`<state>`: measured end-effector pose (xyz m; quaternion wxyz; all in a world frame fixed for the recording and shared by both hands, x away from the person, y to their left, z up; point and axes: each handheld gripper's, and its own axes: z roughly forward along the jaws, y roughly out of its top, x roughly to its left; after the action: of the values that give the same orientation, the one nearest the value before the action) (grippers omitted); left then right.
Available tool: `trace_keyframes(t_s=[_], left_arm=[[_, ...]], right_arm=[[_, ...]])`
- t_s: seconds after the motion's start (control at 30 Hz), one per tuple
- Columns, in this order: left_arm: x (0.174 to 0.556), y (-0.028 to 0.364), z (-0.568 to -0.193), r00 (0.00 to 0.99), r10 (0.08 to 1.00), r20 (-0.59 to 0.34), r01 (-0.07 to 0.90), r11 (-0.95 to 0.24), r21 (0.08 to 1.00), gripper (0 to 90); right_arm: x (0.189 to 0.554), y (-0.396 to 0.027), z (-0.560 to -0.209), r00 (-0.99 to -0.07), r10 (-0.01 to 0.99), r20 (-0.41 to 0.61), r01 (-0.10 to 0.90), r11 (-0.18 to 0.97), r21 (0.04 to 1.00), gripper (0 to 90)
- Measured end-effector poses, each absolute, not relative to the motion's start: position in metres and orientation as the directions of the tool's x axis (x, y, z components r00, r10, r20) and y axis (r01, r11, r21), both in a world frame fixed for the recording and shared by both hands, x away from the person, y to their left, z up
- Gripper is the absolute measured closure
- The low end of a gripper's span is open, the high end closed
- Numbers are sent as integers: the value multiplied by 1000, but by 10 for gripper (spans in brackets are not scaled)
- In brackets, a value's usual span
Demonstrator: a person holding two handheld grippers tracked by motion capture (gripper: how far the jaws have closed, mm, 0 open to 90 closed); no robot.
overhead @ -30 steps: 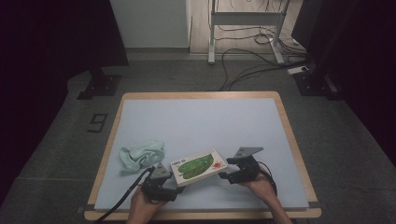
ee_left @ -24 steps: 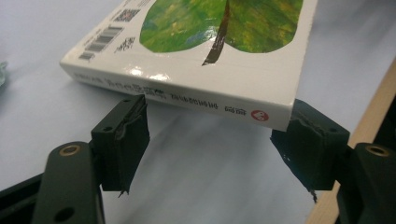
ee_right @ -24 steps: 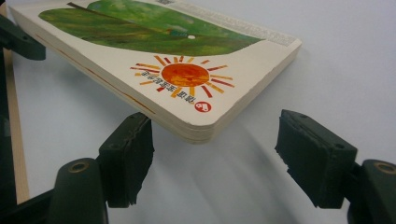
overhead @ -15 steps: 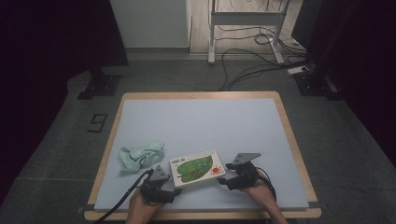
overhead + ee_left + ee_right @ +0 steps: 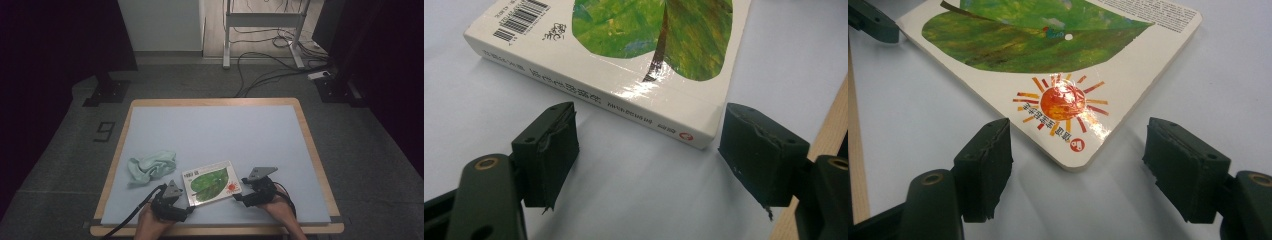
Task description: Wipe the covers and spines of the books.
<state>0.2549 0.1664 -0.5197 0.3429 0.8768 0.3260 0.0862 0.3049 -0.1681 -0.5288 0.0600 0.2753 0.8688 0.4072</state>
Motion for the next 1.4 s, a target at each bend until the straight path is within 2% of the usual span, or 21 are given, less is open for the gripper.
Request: trace_keyframes(t_s=[0.07,0.13,0.2,0.43,0.73,0.97,1.13,1.4], left_arm=[[254,167,-520,774,630,-65,508,-556,658,249],[254,167,-520,776,627,-63,503,-557,660,259],[253,167,-519,785,617,-59,493,-564,663,306],[259,172,-518,786,613,-75,497,-556,666,457],[276,176,-518,771,628,-104,520,-528,671,549],[292,177,-519,755,648,-98,529,-514,675,545],[303,176,-518,751,657,-69,523,-527,670,502],[321,176,-518,742,669,-45,515,-527,676,499]], right_arm=[[304,-168,-529,-839,531,118,430,514,742,269],[304,-167,-529,-838,532,120,431,511,744,310],[304,-165,-529,-839,533,114,427,514,744,339],[303,-157,-530,-839,538,80,407,523,749,361],[306,-156,-531,-817,572,70,418,506,754,395],[314,-157,-530,-805,588,82,435,490,755,427],[322,-156,-530,-794,602,83,446,485,753,428],[338,-154,-530,-783,617,83,455,476,752,428]])
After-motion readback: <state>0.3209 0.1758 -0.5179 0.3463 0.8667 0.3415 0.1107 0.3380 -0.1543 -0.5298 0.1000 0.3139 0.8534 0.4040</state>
